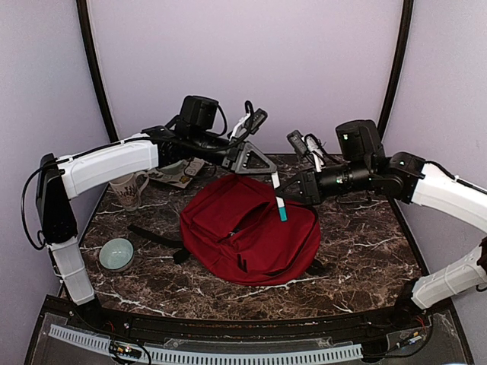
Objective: Pack the student bag
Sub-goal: Pass from the right arm to the left
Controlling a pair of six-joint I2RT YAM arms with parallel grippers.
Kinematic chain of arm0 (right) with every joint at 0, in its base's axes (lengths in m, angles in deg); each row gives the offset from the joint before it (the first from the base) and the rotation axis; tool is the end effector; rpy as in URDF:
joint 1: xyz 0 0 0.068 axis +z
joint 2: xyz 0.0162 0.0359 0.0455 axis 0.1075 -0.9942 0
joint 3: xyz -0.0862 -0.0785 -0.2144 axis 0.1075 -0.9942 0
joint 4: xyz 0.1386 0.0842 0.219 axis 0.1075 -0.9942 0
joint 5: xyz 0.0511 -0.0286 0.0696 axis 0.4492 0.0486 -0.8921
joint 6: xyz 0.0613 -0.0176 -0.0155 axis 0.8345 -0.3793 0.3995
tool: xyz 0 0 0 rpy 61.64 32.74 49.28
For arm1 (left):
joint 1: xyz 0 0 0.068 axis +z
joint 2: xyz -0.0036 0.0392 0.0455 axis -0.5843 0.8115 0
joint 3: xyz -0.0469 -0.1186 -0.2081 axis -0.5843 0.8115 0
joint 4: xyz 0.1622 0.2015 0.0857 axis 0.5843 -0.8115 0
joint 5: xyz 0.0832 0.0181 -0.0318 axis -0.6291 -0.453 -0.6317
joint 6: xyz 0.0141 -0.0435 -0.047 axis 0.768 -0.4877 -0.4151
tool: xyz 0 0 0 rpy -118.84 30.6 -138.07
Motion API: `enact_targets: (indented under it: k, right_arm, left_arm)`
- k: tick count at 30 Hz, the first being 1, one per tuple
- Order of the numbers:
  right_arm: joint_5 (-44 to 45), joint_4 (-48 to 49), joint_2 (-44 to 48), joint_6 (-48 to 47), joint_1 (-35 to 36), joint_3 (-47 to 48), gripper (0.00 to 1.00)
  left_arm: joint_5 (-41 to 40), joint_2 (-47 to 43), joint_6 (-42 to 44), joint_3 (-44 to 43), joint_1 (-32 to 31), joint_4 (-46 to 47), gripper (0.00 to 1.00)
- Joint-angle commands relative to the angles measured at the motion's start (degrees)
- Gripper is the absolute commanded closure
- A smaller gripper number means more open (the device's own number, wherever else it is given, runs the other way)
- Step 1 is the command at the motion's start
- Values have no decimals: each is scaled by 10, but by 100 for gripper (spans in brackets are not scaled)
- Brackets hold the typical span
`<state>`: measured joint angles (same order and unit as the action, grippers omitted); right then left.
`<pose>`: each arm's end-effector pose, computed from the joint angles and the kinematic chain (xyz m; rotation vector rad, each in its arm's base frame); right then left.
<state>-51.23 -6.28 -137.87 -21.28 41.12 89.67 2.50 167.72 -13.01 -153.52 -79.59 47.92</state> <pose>0.1983 0.2452 0.3159 -0.7975 2.0604 1.1077 0.2854 -0.3361 0.3322 1.1659 1.7563 -1.7245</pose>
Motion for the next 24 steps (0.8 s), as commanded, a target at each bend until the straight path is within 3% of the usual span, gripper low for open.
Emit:
enact_targets:
  k: [1, 4, 7, 12, 17, 21, 24]
  right_arm:
    - [-2, 5, -5, -14, 3, 30, 100]
    - [-9, 5, -12, -18, 3, 42, 100]
    - [-14, 4, -21, -21, 3, 54, 100]
    - [-3, 4, -27, -18, 3, 61, 97]
    - [57, 3, -13, 7, 2, 52, 52]
    - [122, -13, -2, 50, -3, 45, 31]
    - [151, -30, 2, 79, -12, 47, 25]
  left_arm:
    - [-7, -4, 10, -6, 2, 8, 68]
    - [-15, -3, 8, 0, 1, 17, 80]
    - [-20, -1, -2, 7, 0, 32, 100]
    - [-30, 0, -21, 15, 1, 57, 100]
    - [-44, 4, -41, 17, 2, 79, 100]
    - [-47, 10, -85, 16, 11, 124, 100]
    - [-76, 12, -126, 17, 26, 147, 100]
